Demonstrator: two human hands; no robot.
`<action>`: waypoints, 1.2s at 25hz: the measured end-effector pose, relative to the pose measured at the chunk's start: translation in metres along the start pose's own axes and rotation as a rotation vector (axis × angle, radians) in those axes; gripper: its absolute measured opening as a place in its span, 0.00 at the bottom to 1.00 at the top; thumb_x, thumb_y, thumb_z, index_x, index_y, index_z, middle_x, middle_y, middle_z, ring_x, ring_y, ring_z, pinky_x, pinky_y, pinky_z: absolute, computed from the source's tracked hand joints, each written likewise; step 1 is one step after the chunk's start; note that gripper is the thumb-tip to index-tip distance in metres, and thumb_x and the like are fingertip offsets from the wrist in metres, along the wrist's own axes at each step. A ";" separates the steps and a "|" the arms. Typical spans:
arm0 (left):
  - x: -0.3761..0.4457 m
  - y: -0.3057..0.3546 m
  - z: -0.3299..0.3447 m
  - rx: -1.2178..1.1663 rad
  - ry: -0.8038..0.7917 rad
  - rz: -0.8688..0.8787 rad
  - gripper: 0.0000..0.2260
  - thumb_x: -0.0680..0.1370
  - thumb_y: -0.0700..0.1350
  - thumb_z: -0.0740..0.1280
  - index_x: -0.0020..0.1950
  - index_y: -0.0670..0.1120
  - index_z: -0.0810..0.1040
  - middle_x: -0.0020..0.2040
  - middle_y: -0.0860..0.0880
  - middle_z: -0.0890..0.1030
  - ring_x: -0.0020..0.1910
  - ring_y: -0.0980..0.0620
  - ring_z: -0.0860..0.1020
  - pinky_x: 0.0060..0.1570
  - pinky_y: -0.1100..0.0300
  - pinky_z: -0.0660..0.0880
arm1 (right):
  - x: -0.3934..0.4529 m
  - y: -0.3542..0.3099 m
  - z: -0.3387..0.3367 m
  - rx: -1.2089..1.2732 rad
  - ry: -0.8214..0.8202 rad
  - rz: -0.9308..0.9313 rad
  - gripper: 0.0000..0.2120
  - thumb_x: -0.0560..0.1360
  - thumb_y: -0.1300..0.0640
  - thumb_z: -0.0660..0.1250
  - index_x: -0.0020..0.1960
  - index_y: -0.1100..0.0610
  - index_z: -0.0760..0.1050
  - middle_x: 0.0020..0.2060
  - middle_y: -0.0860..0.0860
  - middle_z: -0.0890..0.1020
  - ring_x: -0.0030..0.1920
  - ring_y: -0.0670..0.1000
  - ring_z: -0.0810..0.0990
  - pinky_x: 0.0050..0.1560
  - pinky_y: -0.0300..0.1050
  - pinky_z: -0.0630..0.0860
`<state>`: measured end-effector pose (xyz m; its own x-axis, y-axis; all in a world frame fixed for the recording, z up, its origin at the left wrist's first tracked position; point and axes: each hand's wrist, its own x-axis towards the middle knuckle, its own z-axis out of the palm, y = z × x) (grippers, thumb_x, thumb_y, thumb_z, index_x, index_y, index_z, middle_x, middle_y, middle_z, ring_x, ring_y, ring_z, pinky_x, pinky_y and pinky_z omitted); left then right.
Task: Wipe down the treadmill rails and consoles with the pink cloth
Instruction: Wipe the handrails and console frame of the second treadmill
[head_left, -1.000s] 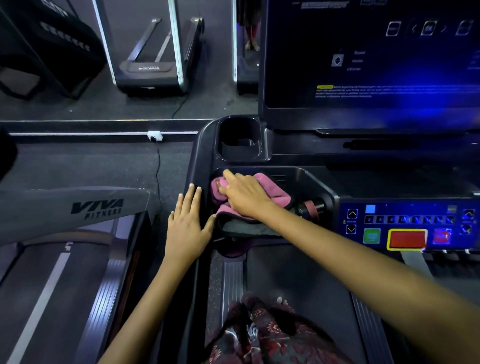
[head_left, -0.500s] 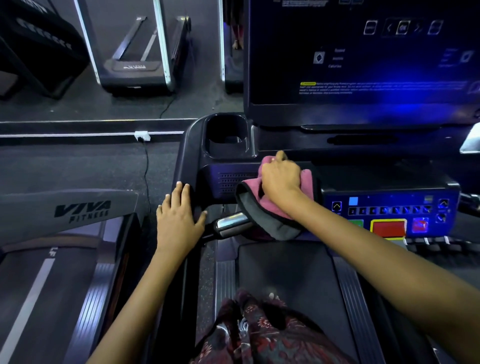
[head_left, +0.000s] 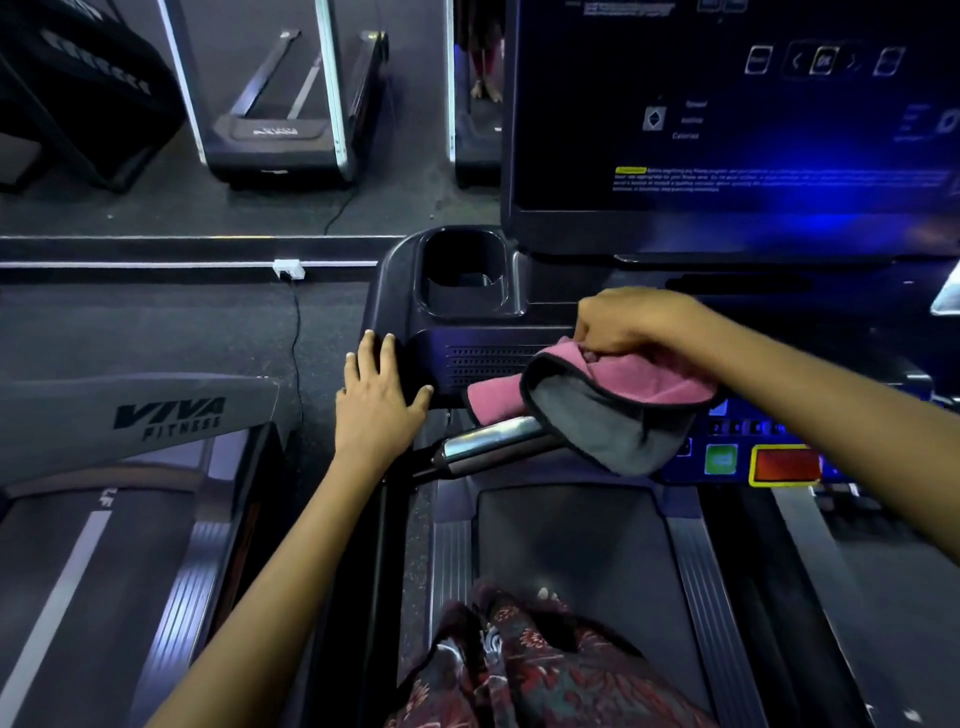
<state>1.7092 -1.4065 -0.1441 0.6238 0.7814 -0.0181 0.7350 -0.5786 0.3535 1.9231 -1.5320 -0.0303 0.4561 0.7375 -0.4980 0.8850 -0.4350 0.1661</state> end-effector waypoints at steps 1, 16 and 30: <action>0.000 0.000 0.001 -0.003 0.006 0.001 0.33 0.76 0.55 0.63 0.76 0.44 0.52 0.77 0.44 0.50 0.74 0.40 0.53 0.67 0.41 0.64 | -0.004 0.008 -0.008 -0.003 -0.044 -0.021 0.13 0.74 0.56 0.62 0.56 0.58 0.78 0.55 0.58 0.80 0.49 0.58 0.78 0.43 0.43 0.70; -0.001 0.000 0.002 0.002 0.027 -0.003 0.33 0.76 0.53 0.63 0.76 0.44 0.53 0.77 0.44 0.51 0.74 0.41 0.54 0.65 0.41 0.66 | -0.027 0.065 -0.045 -0.351 0.122 -0.335 0.17 0.70 0.58 0.68 0.55 0.42 0.79 0.51 0.43 0.80 0.50 0.49 0.78 0.49 0.43 0.71; -0.002 0.001 0.002 -0.010 0.028 -0.009 0.32 0.77 0.53 0.63 0.76 0.45 0.53 0.77 0.45 0.50 0.74 0.40 0.53 0.66 0.41 0.65 | 0.009 0.011 0.027 -0.319 0.274 -0.269 0.13 0.76 0.44 0.62 0.56 0.45 0.79 0.55 0.52 0.72 0.50 0.56 0.76 0.43 0.49 0.74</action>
<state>1.7094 -1.4090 -0.1451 0.6091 0.7931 0.0045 0.7382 -0.5690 0.3623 1.9346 -1.5441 -0.0556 0.1773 0.9292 -0.3242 0.9399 -0.0622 0.3357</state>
